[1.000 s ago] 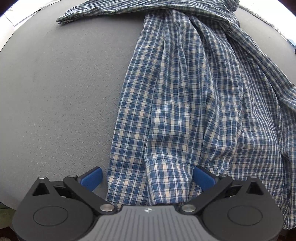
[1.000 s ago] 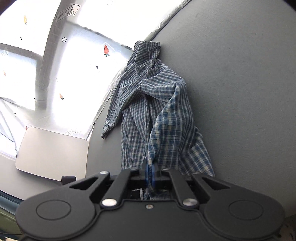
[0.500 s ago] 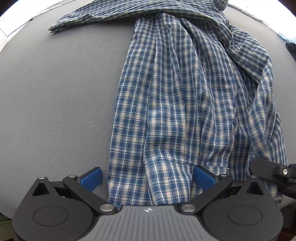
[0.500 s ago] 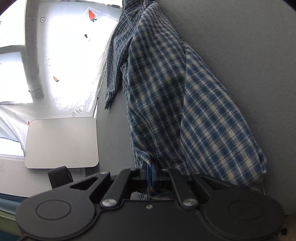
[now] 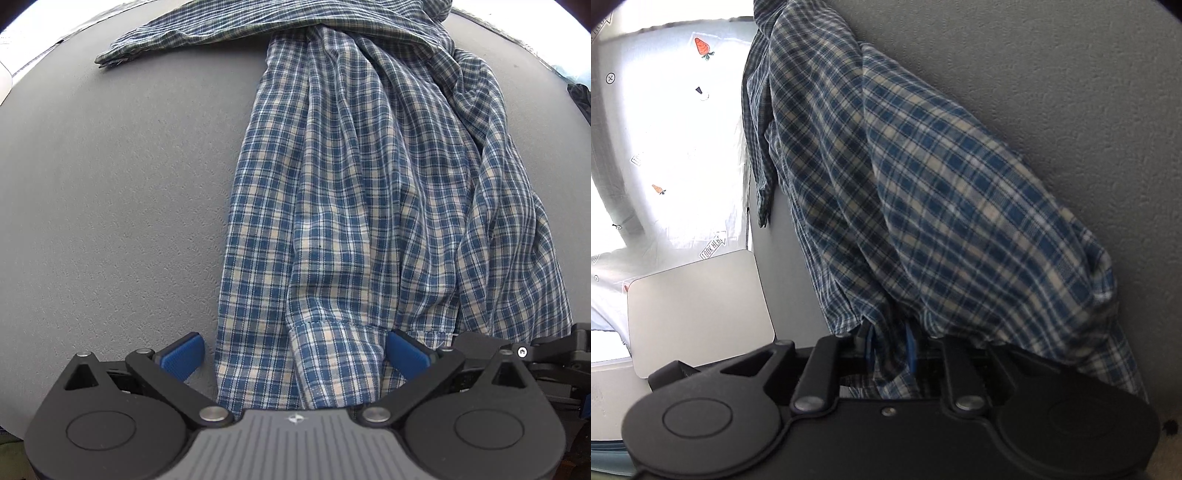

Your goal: Fold clothes

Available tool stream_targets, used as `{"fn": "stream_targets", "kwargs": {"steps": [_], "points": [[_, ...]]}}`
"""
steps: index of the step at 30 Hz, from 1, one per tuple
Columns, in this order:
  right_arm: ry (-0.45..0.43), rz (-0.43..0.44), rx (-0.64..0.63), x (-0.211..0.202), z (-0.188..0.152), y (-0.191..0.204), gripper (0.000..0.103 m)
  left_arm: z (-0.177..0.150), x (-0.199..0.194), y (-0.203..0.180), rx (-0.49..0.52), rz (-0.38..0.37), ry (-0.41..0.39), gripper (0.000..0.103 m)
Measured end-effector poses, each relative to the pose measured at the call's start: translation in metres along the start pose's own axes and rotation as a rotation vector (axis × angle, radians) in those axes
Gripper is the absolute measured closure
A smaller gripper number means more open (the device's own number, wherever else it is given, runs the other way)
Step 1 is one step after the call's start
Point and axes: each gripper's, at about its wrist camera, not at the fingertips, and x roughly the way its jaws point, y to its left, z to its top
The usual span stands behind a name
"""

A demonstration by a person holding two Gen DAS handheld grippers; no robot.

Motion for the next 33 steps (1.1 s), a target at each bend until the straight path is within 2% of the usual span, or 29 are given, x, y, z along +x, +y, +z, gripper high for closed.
{"fn": "stream_targets", "kwargs": {"steps": [4,8,10,13,16,17,18,22,27,33], "points": [[-0.025,0.046,-0.027,-0.014,0.008,0.013,0.068,0.004,0.004,0.012,0.002,-0.012,0.023,0.0],[-0.09,0.069,-0.043,-0.031,0.02,0.025,0.065,0.013,0.004,0.035,-0.017,-0.087,0.058,0.0],[-0.13,0.065,-0.049,-0.038,0.027,0.03,0.065,0.017,-0.001,0.054,-0.085,-0.168,0.058,0.0],[-0.179,0.054,-0.058,-0.045,0.041,0.036,0.064,0.027,-0.016,0.099,-0.295,-0.322,-0.004,0.0],[-0.217,0.04,-0.065,-0.052,0.061,0.038,0.064,0.044,-0.028,0.121,-0.449,-0.36,-0.106,0.0],[-0.226,0.035,-0.066,-0.051,0.07,0.041,0.064,0.055,-0.027,0.126,-0.469,-0.354,-0.129,0.0],[-0.234,0.029,-0.069,-0.051,0.08,0.045,0.064,0.082,-0.019,0.119,-0.486,-0.334,-0.153,0.0],[-0.274,0.021,-0.079,-0.049,0.122,0.065,0.064,0.117,-0.033,0.156,-0.508,-0.248,-0.194,0.0],[-0.345,0.046,-0.065,-0.054,0.177,0.083,0.061,0.162,-0.009,0.194,-0.566,-0.209,-0.195,0.0],[-0.416,-0.026,-0.07,-0.037,0.266,0.111,0.059,0.225,0.019,0.223,-0.617,-0.139,-0.213,0.001]]}}
